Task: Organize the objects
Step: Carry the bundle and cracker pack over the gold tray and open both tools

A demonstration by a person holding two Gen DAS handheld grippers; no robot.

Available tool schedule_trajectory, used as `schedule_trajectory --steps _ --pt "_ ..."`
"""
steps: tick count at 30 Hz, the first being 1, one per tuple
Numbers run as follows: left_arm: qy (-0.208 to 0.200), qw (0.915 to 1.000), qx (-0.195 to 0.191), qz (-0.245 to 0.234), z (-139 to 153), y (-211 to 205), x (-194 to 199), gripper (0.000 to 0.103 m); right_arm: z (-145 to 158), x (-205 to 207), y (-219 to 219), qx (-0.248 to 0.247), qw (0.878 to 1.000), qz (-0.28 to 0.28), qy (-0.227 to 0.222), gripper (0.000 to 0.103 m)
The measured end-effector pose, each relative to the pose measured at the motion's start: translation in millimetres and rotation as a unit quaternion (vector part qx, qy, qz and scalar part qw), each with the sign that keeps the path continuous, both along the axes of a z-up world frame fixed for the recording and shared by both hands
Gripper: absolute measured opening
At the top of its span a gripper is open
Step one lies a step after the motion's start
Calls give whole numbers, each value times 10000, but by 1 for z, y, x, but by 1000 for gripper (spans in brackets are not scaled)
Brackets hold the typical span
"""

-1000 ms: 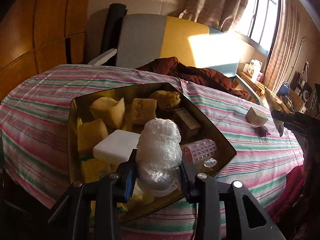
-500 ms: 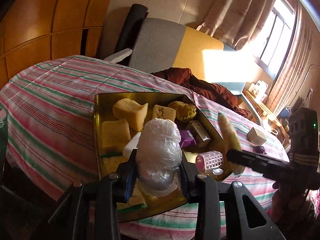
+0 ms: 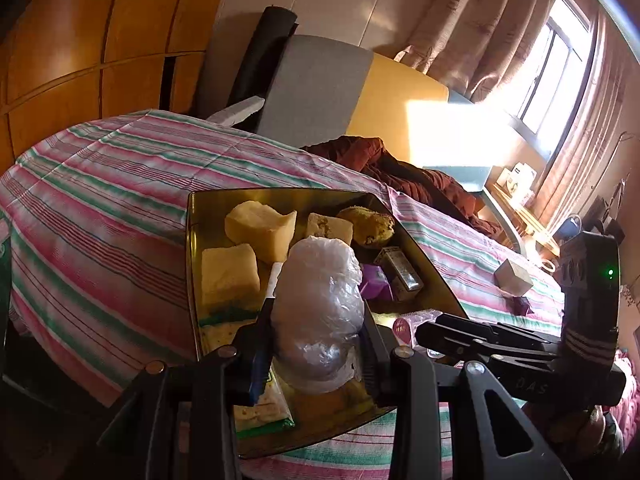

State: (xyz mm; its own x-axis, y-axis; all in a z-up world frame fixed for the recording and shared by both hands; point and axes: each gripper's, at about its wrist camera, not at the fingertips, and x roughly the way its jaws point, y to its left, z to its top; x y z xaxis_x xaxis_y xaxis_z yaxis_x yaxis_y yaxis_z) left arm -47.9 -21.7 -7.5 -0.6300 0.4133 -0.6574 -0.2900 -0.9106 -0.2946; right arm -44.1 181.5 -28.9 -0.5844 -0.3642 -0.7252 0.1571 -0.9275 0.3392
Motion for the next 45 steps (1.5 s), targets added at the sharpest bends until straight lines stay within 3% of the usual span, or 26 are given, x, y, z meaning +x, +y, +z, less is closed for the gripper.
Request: schedule_trajectory --steps 3,7,14,16,20,21,27,42,45 --pt "-25 10000 -87 -33 -5 8 -3 37 -1 3 5 -13 10000 -83 -37 47" --pt "-16 9996 -205 -172 -7 24 -10 37 -2 6 5 141 9998 -165 -27 57" --pt "184 9989 -222 -379 4 53 -33 37 -3 14 0 395 9989 -228 73 67" --pt "186 9987 -318 -349 4 60 -43 43 -1 16 0 474 9985 -256 115 69" --pt "-9 9992 -372 -162 -4 63 -57 67 1 18 1 546 9978 -318 191 72" --pt "-46 9992 -379 -124 -6 62 -58 68 1 18 1 571 9976 -327 201 73" --pt "-139 9984 -549 -31 -15 54 -44 68 1 19 5 569 9975 -363 199 75" --pt "301 9946 -995 30 -2 54 -7 68 9 32 9 860 9932 -656 431 103" --pt "364 9934 -1083 12 0 55 -2 68 11 35 11 875 9924 -725 465 103"
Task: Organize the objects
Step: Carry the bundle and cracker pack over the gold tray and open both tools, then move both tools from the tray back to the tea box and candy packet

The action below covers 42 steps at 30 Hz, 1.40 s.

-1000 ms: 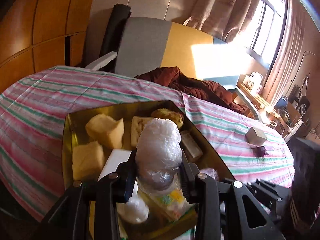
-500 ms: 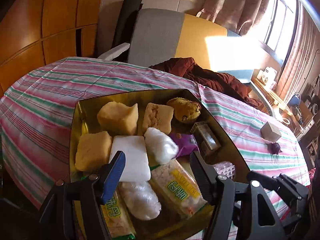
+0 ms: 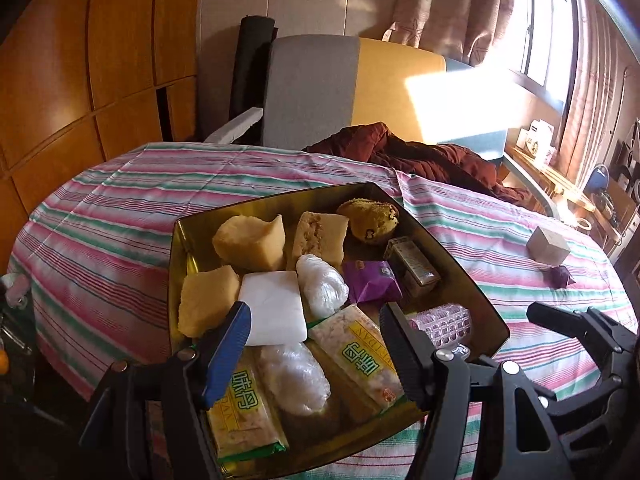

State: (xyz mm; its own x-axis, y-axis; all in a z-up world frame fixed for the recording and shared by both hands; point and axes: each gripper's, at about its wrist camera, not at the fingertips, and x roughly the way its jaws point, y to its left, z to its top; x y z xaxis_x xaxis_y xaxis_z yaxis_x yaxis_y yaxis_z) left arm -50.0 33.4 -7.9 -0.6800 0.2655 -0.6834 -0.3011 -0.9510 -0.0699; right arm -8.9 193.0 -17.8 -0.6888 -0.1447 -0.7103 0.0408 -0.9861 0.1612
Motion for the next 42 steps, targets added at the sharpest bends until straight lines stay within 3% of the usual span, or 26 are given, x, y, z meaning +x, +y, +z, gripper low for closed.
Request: schedule_trajectory --steps 11,23,35,42 --pt "80 9996 -171 -208 1 12 15 68 3 10 24 165 9990 -407 11 103" --pt "158 9968 -329 -713 3 41 25 69 6 18 88 395 9929 -1116 -95 103" --pt "-10 9879 -182 -1539 10 91 23 69 10 29 203 681 9747 -2045 -596 103" --pt "-93 9815 -278 -1893 7 123 19 69 5 46 285 402 9568 -2703 -996 103"
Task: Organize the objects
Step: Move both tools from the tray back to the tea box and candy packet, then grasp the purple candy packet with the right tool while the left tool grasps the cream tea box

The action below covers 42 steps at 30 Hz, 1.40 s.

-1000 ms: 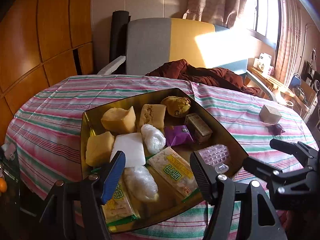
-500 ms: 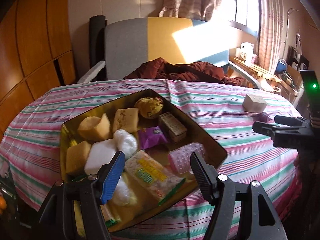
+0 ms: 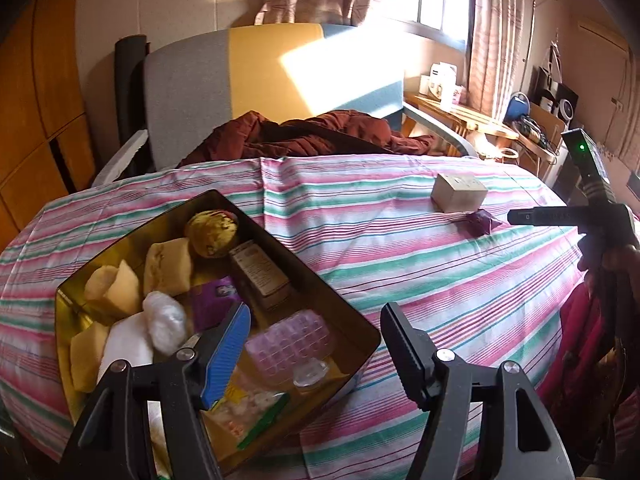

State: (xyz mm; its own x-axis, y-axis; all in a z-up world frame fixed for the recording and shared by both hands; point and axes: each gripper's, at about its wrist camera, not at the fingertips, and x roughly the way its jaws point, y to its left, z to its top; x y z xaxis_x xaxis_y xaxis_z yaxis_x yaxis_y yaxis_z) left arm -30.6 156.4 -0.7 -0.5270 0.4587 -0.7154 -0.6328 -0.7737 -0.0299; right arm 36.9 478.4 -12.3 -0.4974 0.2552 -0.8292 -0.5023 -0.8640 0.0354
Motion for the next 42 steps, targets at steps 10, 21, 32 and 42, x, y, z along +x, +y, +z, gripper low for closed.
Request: schedule_trajectory --steps 10,21,32,42 --pt "-228 9984 -86 -505 2 56 -14 69 -38 -36 54 -118 9980 76 -612 91" --pt "-300 9954 -122 -896 13 127 -41 69 -65 -36 111 -2002 9756 -892 -155 91" --pt "-159 9802 -535 -1901 6 232 -66 77 -78 -58 106 -1496 9846 -816 -398 63" --pt "18 9407 -1219 -3167 -26 328 -77 87 -70 -38 116 -1425 9857 -665 -612 49"
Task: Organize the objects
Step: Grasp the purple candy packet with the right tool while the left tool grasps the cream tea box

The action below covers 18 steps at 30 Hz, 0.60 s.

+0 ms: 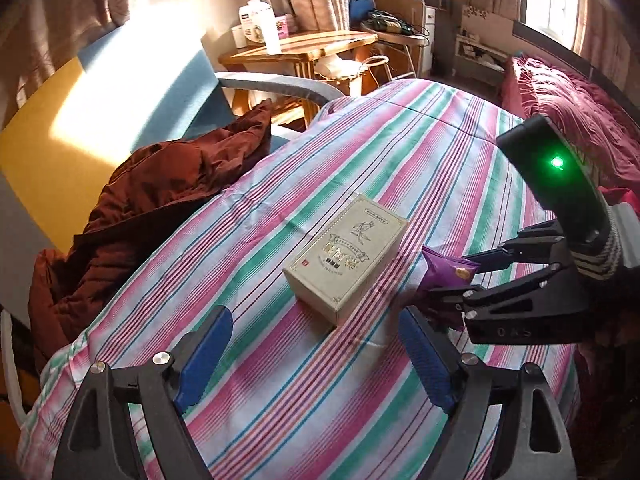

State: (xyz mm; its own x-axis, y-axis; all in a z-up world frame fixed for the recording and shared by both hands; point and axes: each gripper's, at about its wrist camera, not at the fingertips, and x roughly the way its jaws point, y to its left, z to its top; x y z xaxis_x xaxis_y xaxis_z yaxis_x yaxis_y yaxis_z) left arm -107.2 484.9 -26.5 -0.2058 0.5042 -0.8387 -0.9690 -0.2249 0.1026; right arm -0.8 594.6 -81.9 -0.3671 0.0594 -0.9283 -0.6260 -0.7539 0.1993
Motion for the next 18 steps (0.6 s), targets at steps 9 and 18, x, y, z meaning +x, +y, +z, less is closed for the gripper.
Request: schedule_trajectory --steps 9,18 --pt "-104 9965 -464 -685 -33 57 -9 88 -4 4 7 -119 9999 -11 -37 50" --pt "-541 9957 -624 -423 -59 68 -18 52 -8 3 8 -42 9999 23 -133 49"
